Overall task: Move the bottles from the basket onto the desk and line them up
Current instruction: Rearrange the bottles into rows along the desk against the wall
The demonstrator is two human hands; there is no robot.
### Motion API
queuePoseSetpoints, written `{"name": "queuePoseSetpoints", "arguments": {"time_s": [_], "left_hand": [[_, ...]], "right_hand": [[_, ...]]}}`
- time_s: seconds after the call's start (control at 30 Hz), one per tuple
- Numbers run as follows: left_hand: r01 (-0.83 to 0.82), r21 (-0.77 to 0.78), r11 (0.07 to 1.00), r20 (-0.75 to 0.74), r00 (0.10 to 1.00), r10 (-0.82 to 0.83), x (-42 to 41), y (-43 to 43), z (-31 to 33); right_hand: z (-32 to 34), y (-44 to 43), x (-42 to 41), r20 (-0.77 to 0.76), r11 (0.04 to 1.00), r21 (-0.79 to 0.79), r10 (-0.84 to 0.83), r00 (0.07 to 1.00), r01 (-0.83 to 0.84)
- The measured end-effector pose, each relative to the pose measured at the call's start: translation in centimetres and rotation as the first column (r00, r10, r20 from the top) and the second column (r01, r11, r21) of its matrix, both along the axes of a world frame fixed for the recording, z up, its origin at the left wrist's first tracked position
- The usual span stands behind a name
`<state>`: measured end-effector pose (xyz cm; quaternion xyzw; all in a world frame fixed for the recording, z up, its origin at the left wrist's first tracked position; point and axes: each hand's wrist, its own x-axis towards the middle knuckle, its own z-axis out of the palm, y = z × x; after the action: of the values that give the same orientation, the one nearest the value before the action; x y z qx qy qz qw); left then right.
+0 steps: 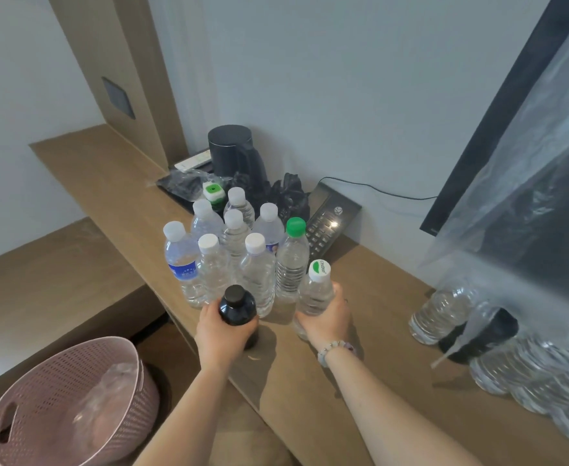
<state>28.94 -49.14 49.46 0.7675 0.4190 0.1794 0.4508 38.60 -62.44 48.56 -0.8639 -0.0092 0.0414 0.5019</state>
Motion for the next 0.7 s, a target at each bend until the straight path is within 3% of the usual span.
{"name": "queuePoseSetpoints", "arguments": {"time_s": [0.7], "left_hand": [[0.338,-0.071,0.938,-0.065,0.937,-0.343,0.5,-6.0,0.3]], "right_hand": [[0.3,-7.9,-2.6,-0.019,0.944,0.075,-0.321,0.947,0.321]]}}
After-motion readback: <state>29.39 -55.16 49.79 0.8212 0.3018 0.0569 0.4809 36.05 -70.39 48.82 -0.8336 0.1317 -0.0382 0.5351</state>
